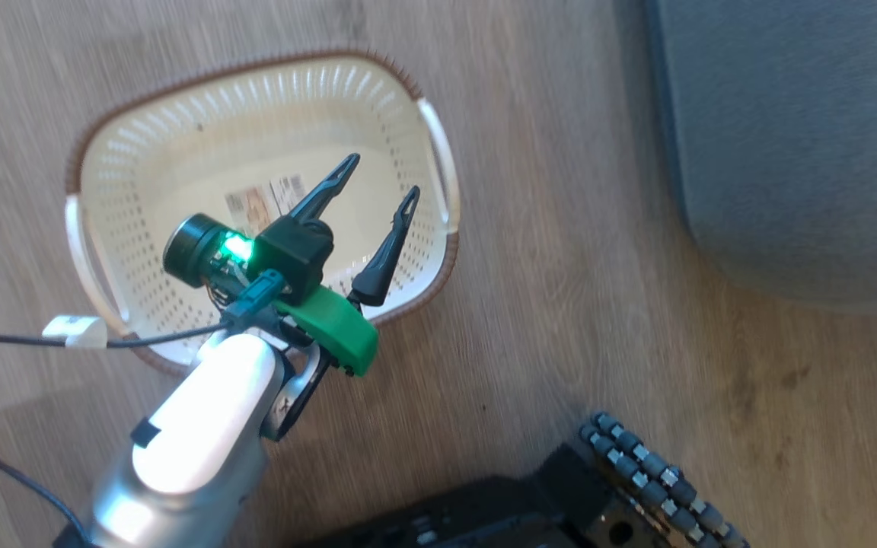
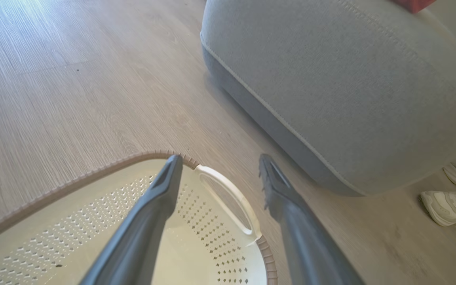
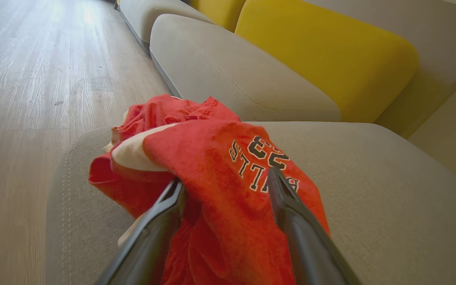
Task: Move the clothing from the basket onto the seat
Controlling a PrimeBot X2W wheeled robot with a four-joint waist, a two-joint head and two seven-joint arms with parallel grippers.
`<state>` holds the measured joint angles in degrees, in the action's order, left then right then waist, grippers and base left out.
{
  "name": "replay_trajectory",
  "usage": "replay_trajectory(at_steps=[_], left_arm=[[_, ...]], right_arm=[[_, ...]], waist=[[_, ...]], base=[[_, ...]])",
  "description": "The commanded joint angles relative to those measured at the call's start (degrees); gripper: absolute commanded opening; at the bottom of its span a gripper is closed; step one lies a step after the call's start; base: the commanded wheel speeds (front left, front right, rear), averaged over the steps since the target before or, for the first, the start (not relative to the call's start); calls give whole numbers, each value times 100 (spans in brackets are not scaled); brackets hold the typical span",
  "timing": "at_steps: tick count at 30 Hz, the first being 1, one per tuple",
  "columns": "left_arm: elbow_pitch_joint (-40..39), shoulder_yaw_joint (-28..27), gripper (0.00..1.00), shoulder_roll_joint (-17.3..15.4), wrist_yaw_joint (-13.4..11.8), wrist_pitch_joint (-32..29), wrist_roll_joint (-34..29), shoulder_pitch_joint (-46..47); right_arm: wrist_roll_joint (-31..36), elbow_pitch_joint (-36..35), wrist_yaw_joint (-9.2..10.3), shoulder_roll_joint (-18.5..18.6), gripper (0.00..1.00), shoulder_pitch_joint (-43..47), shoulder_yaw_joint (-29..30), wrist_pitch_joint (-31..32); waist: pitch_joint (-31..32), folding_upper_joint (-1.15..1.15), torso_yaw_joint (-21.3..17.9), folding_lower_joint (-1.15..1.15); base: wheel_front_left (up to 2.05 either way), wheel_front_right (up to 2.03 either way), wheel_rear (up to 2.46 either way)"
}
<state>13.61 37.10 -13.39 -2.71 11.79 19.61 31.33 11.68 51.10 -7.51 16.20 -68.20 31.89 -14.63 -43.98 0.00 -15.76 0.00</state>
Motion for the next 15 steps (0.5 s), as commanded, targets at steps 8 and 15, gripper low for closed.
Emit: replay_trajectory(at_steps=[8,15], left_arm=[[366,-466,100,255,5,278,494,-645],[463,-1115,100,369,-92,318,505,-1139]], right_arm=[[-1030,-1169,2,-52,100,1875,-1548,-37],[-1700,-2399,2,-107,100,3532,-2305,-37]], waist=[[1652,0,100,0],[2574,0,607,0]], base=[[0,0,0],[0,0,0]])
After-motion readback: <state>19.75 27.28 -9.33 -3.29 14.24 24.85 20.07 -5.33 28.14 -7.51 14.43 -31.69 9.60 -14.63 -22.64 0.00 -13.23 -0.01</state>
